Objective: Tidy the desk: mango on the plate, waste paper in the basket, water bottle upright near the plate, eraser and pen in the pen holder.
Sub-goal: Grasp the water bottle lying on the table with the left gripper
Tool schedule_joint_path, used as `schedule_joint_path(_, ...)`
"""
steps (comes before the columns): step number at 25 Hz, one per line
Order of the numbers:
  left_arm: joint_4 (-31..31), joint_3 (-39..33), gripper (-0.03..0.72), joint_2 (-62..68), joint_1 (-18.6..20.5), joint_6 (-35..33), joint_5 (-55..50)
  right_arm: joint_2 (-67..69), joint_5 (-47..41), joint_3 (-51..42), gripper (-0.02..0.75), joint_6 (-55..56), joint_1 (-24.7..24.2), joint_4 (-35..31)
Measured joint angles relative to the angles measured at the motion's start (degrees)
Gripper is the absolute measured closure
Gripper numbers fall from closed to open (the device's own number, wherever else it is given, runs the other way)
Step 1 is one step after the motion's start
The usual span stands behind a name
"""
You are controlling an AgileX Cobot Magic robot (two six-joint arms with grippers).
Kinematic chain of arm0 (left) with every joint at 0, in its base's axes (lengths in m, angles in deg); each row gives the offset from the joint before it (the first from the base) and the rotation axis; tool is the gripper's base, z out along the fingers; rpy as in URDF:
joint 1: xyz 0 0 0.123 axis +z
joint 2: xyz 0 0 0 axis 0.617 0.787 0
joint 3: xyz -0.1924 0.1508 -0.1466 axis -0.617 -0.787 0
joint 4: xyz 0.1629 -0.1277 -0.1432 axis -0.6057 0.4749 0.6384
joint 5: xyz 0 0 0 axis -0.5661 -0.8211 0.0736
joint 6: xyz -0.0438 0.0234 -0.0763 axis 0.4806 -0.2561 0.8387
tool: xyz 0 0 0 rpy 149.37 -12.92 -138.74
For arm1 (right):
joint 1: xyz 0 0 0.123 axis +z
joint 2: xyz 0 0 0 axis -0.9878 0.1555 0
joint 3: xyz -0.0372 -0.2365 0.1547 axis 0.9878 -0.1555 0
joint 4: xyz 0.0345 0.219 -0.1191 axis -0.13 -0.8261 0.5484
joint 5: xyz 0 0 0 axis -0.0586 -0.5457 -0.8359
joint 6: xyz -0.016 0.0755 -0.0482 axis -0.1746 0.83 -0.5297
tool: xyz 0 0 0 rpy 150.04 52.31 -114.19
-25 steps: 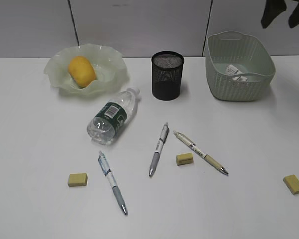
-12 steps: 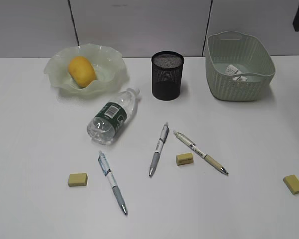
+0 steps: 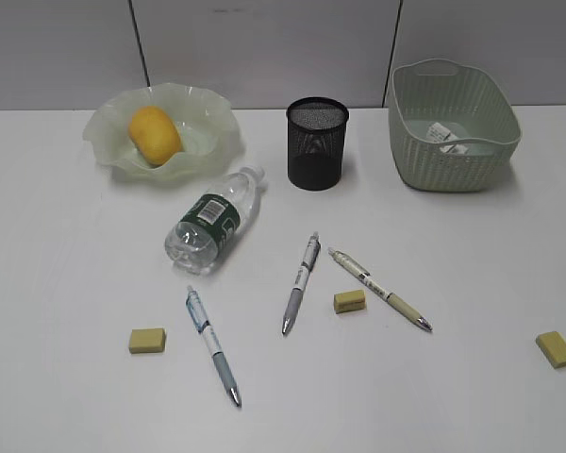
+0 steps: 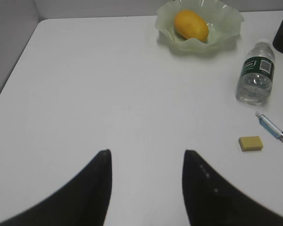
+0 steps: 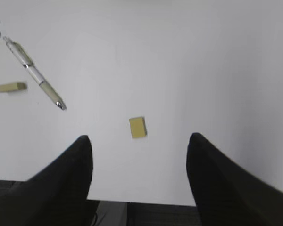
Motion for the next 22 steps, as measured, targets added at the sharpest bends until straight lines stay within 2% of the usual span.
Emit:
schedule_joint_path(5, 0.0, 0.0, 0.316, 0.0, 0.0, 0.0, 0.0, -13.78, -0.06, -9.82, 0.24, 0.0, 0.0, 0.0)
schedule_joint_path(22, 0.0, 0.0, 0.316, 0.0, 0.0, 0.0, 0.0, -54.45, 0.76, -29.62, 0.241, 0.0, 0.0, 1.15)
